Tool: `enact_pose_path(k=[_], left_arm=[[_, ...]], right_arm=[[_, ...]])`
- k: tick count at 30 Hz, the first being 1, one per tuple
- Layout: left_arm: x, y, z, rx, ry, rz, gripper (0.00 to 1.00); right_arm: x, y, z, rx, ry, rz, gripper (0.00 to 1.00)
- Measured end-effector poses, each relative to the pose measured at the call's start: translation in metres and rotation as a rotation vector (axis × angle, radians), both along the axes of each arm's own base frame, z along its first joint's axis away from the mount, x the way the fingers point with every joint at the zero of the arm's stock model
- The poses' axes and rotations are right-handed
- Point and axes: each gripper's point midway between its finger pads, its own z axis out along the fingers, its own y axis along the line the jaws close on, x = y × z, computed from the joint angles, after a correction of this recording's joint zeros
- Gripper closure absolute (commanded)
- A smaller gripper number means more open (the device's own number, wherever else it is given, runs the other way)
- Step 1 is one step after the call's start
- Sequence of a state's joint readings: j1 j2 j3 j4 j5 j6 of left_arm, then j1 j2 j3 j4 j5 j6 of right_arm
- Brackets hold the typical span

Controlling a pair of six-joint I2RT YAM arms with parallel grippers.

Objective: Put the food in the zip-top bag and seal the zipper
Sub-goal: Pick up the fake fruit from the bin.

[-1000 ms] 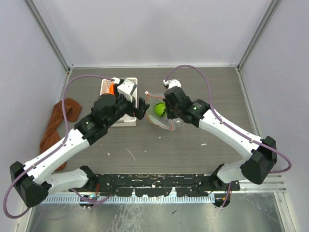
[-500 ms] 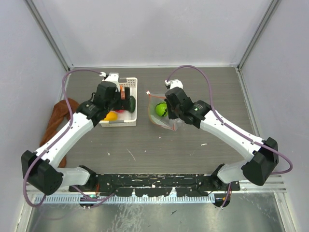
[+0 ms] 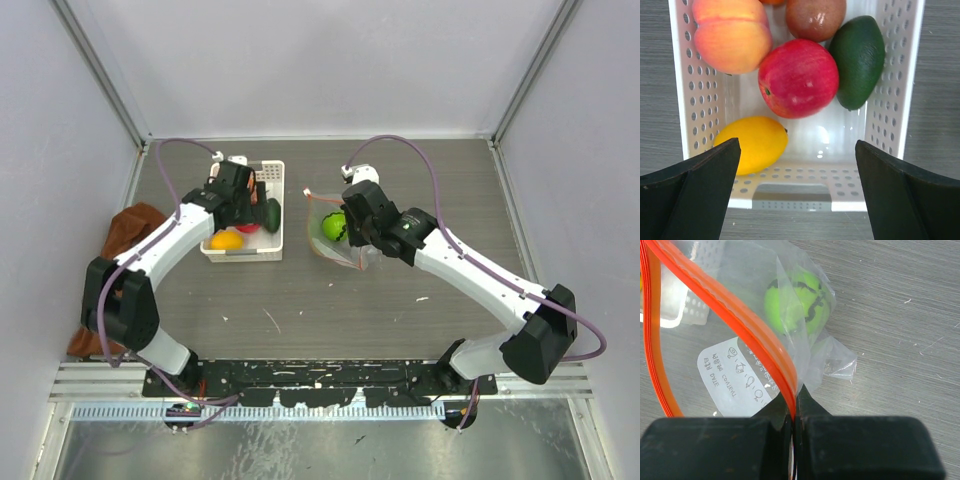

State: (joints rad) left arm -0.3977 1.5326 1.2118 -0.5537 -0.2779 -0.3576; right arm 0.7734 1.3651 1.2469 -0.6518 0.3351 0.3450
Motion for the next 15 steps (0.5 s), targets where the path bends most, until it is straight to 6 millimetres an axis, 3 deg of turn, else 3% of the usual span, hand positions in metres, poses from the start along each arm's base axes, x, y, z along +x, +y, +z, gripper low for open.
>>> enact_pose_path(k=[15], left_arm=[[0.042, 0.010, -0.060, 0.077, 0.103, 0.090, 0.02]], right_arm=[[0.000, -0.001, -0.001, -0.008, 0.000, 0.005, 0.99]])
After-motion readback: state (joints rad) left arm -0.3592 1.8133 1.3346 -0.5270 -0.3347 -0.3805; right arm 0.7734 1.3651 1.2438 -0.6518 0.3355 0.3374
